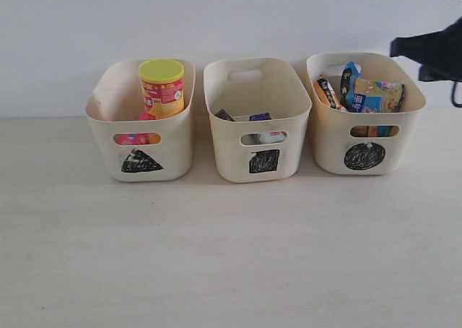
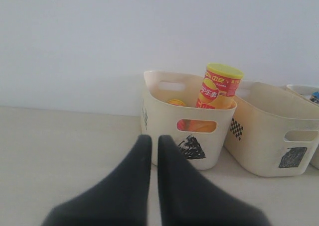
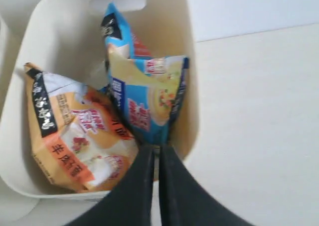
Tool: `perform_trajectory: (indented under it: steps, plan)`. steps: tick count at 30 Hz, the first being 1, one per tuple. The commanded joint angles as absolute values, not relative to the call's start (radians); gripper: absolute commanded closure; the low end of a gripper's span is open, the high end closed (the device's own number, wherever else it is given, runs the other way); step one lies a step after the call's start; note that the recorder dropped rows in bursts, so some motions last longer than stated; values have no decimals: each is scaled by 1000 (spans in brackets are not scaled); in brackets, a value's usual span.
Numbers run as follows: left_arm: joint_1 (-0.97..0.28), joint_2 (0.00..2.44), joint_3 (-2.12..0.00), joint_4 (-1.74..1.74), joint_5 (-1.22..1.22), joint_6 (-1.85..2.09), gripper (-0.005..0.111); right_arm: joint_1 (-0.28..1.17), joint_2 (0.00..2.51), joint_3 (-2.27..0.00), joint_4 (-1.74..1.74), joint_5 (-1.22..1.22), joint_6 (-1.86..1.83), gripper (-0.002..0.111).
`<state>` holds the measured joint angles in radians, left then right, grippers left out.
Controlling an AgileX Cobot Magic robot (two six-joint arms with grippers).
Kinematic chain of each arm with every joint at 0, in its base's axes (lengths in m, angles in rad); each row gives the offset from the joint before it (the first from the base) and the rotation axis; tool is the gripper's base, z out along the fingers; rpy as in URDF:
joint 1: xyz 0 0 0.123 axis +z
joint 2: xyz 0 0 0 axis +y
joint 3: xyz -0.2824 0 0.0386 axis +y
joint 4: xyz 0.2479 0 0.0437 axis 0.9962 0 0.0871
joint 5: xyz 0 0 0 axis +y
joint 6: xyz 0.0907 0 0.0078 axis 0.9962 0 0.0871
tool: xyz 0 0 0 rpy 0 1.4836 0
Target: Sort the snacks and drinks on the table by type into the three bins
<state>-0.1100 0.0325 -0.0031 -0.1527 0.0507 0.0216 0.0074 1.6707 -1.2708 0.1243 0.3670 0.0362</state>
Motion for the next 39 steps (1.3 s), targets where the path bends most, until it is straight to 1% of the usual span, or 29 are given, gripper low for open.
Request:
perform_trajectory:
  steps: [1, 7, 12, 16, 24, 30, 35, 39]
  plan:
    - [-109, 27, 0, -160, 42, 15, 102, -53, 1494, -1045, 126, 169, 25, 108]
    - [-109, 27, 0, -160, 42, 15, 102, -59, 1240, -750, 123, -111, 26, 108]
    - [-109, 27, 0, -160, 42, 15, 102, -59, 1048, -565, 125, -248, 39, 108]
    - [-109, 27, 0, -160, 42, 15, 102, -57, 918, -465, 125, -330, 67, 108]
    - [-109, 27, 0, -160, 22, 15, 102, 32, 655, -320, 96, -351, 63, 108]
    - [-109, 27, 0, -160, 22, 15, 102, 44, 399, -163, 89, -345, 68, 108]
    - [-109, 27, 0, -160, 22, 15, 102, 44, 231, -68, 121, -234, 81, 108]
    - [-109, 27, 0, -160, 22, 15, 102, 44, 164, -56, 125, -183, 81, 108]
